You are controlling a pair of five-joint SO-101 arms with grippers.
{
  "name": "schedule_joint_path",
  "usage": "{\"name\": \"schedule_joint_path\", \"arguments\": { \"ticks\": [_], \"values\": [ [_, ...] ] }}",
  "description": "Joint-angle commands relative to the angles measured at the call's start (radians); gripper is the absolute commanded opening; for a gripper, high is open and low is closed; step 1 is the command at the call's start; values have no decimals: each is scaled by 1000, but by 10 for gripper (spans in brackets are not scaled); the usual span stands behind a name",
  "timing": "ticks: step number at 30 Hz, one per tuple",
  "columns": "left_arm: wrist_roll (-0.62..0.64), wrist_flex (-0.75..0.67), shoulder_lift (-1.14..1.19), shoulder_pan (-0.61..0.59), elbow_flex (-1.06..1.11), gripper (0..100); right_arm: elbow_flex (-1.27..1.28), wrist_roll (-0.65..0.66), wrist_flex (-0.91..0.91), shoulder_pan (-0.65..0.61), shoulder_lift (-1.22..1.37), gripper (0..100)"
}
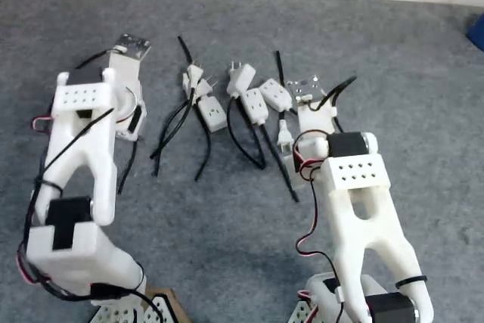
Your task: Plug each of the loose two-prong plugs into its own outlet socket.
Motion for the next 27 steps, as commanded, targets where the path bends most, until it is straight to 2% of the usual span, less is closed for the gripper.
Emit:
{"name": "schedule_joint_path", "arguments": {
  "ticks": [1,4,17,21,27],
  "values": [
    [2,-121,-116,-2,105,179,13,15,10,-10,-18,7],
    [2,-180,-154,-1,180,179,25,15,-16,-12,-18,7],
    [11,-178,-177,-1,222,179,42,11,-24,-16,-16,7],
    [71,-178,-176,1,223,179,45,8,-24,-18,-16,7],
    [72,-176,-176,16,223,179,38,-80,-15,-18,-16,7]
  ]
}}
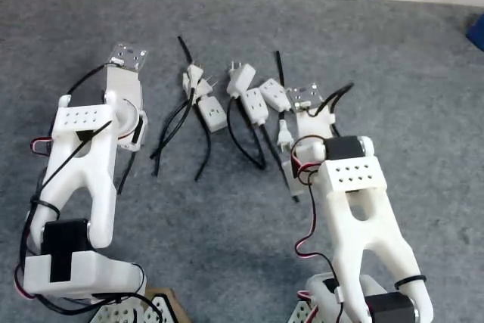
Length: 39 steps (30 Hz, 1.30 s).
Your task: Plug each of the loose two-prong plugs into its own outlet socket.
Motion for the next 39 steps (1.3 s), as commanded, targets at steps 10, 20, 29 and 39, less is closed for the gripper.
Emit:
{"name": "schedule_joint_path", "arguments": {
  "ticks": [10,20,29,39],
  "values": [
    [5,-18,-35,22,25,179,-8,-35,19,2,-16,9],
    [5,-18,-35,25,30,179,-7,-31,22,2,-16,113],
    [3,-58,-33,7,19,179,-12,-29,15,2,-16,202],
    [5,-138,-39,-58,31,179,-10,-29,2,13,-16,202]
  ]
}}
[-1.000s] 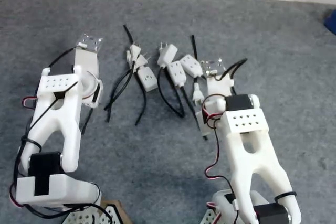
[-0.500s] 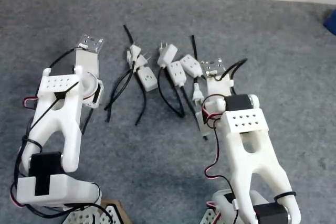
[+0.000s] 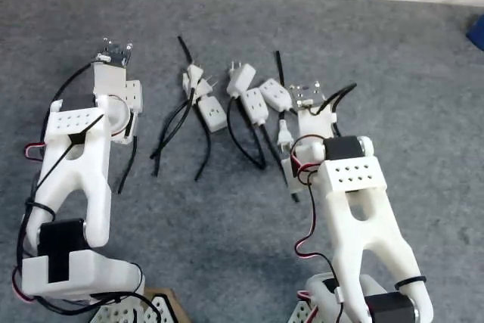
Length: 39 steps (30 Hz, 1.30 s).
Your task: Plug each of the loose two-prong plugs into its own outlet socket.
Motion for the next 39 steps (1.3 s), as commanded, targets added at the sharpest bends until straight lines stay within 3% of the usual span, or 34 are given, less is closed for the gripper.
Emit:
{"name": "schedule_joint_path", "arguments": {
  "ticks": [1,6,10,16,22,29,39],
  "values": [
    [3,54,-44,-13,-5,179,-15,-8,51,15,-18,202],
    [-25,123,-173,-16,41,179,-105,-6,174,19,-183,160],
    [-129,12,-424,-10,245,179,-38,48,159,19,-429,75],
    [-236,-189,-727,-15,604,179,265,123,-12,21,-628,70],
    [-238,-232,-957,-35,760,179,344,121,-27,25,-771,70],
    [-238,-232,-1165,-58,855,179,305,124,13,202,-905,70],
    [-238,-236,-1351,-30,1030,179,392,126,7,208,-997,70]
  ]
}}
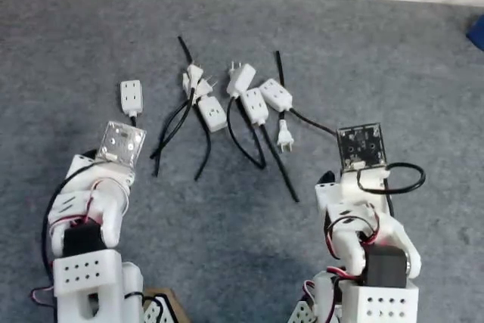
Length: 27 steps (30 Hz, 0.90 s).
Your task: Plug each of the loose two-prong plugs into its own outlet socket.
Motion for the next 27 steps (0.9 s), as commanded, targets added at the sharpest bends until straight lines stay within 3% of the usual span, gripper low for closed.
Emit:
{"name": "schedule_joint_path", "arguments": {
  "ticks": [1,14,19,27],
  "values": [
    [-9,-18,-71,19,33,179,-1,12,-2,16,-31,70],
    [-8,26,-470,13,239,179,114,12,-51,18,-35,70],
    [-8,95,-479,19,239,179,291,11,-231,21,-35,70],
    [-9,178,-478,18,239,178,367,8,-335,21,-35,70]
  ]
}}
